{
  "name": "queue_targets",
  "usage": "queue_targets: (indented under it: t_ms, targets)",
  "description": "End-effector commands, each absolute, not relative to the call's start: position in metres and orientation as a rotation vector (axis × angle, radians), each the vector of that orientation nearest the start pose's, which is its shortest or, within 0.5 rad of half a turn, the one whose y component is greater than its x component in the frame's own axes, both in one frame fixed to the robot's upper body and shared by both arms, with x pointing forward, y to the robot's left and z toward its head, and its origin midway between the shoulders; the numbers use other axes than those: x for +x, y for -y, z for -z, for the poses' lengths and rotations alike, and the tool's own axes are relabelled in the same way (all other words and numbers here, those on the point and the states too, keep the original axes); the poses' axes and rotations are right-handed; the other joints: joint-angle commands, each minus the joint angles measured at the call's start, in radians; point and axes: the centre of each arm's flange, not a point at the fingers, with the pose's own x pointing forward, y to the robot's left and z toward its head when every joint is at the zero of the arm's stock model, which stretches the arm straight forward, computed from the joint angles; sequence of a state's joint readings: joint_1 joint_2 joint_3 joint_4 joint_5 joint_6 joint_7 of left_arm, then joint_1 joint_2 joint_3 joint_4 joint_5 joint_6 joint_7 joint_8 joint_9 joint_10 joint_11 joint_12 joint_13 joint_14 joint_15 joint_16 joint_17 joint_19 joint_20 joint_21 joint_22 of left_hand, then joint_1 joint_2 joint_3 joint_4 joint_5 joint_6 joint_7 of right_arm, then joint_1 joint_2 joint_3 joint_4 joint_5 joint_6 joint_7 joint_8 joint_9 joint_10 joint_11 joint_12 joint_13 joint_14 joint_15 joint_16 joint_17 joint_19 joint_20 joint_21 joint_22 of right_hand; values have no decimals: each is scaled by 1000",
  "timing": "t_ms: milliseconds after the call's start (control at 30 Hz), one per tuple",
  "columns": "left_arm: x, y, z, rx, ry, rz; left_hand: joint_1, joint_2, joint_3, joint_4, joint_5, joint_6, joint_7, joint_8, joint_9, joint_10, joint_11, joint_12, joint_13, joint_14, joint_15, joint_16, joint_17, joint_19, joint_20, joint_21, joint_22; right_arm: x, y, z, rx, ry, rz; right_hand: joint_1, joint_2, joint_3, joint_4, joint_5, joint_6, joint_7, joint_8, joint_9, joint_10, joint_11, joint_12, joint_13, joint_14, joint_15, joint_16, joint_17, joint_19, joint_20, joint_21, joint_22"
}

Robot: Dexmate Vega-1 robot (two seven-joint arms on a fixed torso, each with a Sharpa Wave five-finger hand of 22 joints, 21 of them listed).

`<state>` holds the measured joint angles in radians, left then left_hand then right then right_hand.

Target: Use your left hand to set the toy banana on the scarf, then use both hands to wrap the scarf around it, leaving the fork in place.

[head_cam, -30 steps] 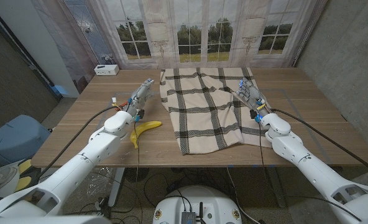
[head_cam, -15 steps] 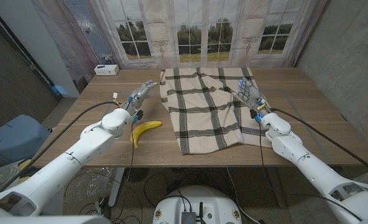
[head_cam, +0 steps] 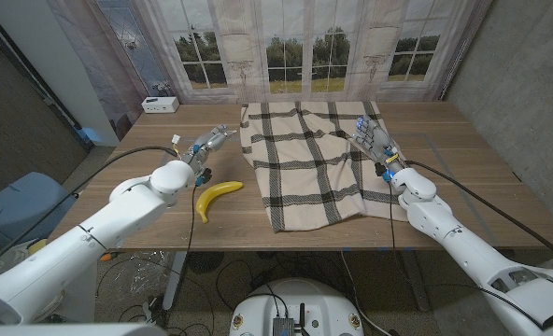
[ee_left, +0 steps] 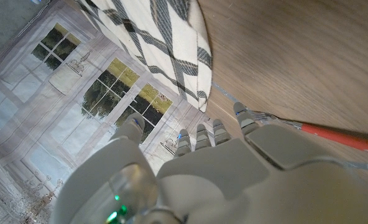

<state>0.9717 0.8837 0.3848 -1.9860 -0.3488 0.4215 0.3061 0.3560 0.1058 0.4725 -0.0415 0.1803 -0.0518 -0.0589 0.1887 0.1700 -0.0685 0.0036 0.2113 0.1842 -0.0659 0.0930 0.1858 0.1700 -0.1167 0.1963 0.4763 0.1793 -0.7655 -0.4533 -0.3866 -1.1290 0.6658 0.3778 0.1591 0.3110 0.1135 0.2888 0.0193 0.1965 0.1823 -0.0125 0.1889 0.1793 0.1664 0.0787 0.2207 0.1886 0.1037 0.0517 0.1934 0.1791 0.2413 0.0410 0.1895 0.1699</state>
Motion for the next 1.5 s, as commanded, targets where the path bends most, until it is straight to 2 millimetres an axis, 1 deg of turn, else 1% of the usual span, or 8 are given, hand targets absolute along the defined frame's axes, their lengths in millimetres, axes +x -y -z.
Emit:
queue_targets:
  t_ms: [33, 367, 500, 700, 833, 1033, 1100, 1500]
  targets:
    - [543, -274, -8, 753, 297, -70, 13, 2, 4, -10, -5, 10, -3, 3, 5, 6, -1, 3, 1, 7, 7, 5, 5, -3, 1, -5, 5, 675, 282, 21, 32, 645, -298, 4, 4, 7, -4, 1, 11, 1, 2, 1, 10, -3, -5, 2, 11, 3, 1, 5, 5, 3, 7, 5]
    - [527, -270, -8, 883, 236, -123, 18, -2, 3, -23, -6, 16, -3, 1, 6, 13, -1, 4, 2, 27, 3, 10, 6, 6, 0, -8, 6, 675, 276, 14, 20, 676, -320, 4, 4, 8, -7, 1, 13, 1, 2, 1, 14, -2, -6, 2, 12, 4, 1, 5, 7, 3, 8, 5]
    - [522, -268, -7, 915, 208, -130, 21, -2, 4, -28, -7, 28, -2, 5, 6, 19, -6, 5, 2, 33, 2, 11, 6, 8, 0, -10, 6, 674, 275, 12, 18, 686, -322, 4, 5, 9, -7, 0, 13, 1, 2, 1, 18, 2, -6, 2, 13, 4, 1, 5, 7, 3, 8, 5]
    - [514, -267, -7, 956, 174, -147, 25, -3, 4, -36, -7, 45, 0, 8, 7, 32, -11, 8, 3, 28, -9, 6, 6, 12, -1, -12, 6, 673, 276, 13, 23, 689, -322, 4, 5, 10, -9, 0, 16, 0, 2, 2, 20, 1, -7, 2, 15, 4, 1, 5, 7, 3, 8, 5]
    - [508, -265, -6, 997, 155, -165, 30, -4, 5, -43, -7, 50, 1, 8, 7, 35, -15, 8, 3, 29, -11, 6, 5, 26, -5, -9, 6, 672, 276, 15, 28, 690, -322, 3, 6, 10, -9, 0, 17, 1, 2, 2, 22, 2, -7, 3, 18, 6, 3, 5, 8, 3, 8, 5]
    - [498, -262, -4, 1049, 118, -181, 33, -5, 5, -49, -7, 63, 0, 11, 7, 40, -18, 8, 3, 29, -15, 5, 5, 29, -8, -11, 6, 671, 276, 15, 28, 696, -328, 2, 6, 11, -10, -1, 17, 1, 2, 2, 26, 3, -7, 3, 19, 7, 2, 5, 8, 4, 8, 5]
    - [497, -262, -4, 1053, 110, -183, 35, -6, 5, -52, -7, 69, 1, 12, 7, 46, -23, 10, 3, 32, -17, 5, 5, 30, -8, -12, 6, 670, 275, 15, 28, 697, -331, 2, 6, 11, -10, -1, 18, 4, 2, 2, 27, 5, -7, 3, 20, 7, 3, 5, 8, 4, 8, 5]
    - [482, -259, 4, 1115, 10, -182, 43, -11, 5, -65, -7, 86, 2, 13, 7, 56, -26, 11, 3, 41, -23, 6, 5, 45, -15, -11, 6, 667, 273, 14, 23, 716, -353, 1, 7, 13, -13, -2, 20, 3, 2, 2, 30, 5, -9, 3, 22, 7, 2, 5, 8, 6, 8, 5]
